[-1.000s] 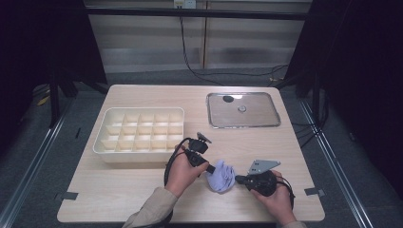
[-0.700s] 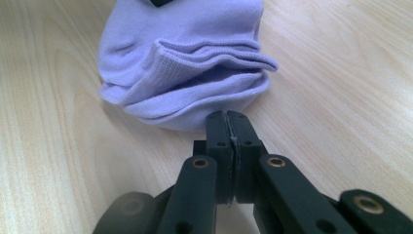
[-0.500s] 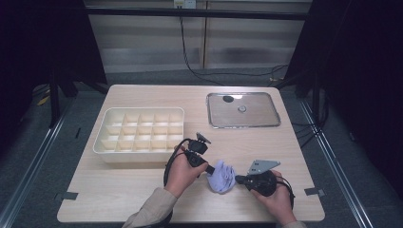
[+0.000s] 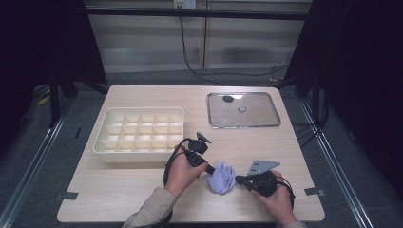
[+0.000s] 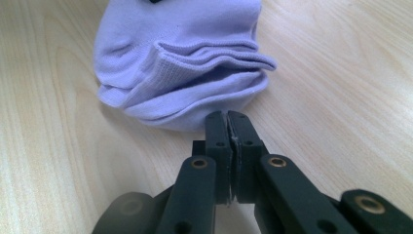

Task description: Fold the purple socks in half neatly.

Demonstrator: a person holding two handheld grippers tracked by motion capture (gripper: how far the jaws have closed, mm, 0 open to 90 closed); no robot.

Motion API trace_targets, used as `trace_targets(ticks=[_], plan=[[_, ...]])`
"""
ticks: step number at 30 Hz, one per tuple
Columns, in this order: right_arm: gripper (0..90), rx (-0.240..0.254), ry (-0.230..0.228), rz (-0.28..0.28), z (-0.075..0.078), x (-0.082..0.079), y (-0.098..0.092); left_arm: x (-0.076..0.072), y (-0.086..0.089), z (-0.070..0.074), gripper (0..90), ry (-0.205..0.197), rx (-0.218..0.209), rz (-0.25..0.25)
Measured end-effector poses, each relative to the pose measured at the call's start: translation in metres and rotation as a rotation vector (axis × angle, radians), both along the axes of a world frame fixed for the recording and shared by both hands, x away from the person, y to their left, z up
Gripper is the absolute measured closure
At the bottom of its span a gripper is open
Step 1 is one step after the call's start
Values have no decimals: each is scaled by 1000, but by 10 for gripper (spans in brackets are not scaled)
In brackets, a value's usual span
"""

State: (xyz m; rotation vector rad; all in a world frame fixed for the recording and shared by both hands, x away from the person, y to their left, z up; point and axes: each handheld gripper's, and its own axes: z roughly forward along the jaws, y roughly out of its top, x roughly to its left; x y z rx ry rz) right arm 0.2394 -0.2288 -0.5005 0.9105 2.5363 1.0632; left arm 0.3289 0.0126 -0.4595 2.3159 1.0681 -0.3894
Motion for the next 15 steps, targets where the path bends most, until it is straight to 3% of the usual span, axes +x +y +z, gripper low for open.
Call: trace_targets(ticks=[10, 15], plan=[[892, -5, 2, 22, 1, -1, 1, -1, -1, 6, 858, 3, 2, -11], [894, -6, 11, 24, 1, -2, 3, -3, -4, 9, 859, -15, 1, -17]])
